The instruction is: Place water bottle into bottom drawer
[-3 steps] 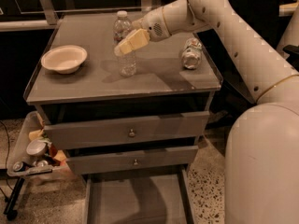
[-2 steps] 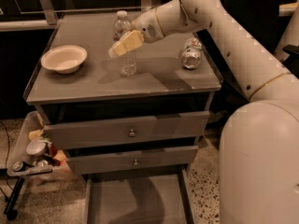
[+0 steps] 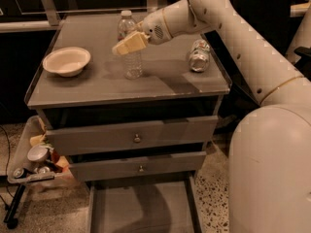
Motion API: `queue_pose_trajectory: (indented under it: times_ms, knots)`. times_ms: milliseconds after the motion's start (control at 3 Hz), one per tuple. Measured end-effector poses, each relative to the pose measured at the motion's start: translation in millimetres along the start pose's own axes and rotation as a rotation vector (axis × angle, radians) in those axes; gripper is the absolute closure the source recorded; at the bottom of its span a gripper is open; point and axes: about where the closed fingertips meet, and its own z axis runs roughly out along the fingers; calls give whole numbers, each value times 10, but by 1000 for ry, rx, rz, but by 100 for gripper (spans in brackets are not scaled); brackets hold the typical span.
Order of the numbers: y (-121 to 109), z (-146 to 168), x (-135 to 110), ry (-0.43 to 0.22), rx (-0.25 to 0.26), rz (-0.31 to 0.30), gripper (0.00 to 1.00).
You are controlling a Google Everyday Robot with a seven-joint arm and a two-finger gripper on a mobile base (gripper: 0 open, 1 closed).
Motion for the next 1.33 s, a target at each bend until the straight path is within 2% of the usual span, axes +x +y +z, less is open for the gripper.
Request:
queue_pose_trajectory:
  times_ms: [667, 1000, 1333]
  knots:
    - [0, 1, 0, 0, 0, 0, 88]
    - [0, 2, 0, 0, 0, 0, 100]
    - [1, 2, 0, 0, 0, 0, 100]
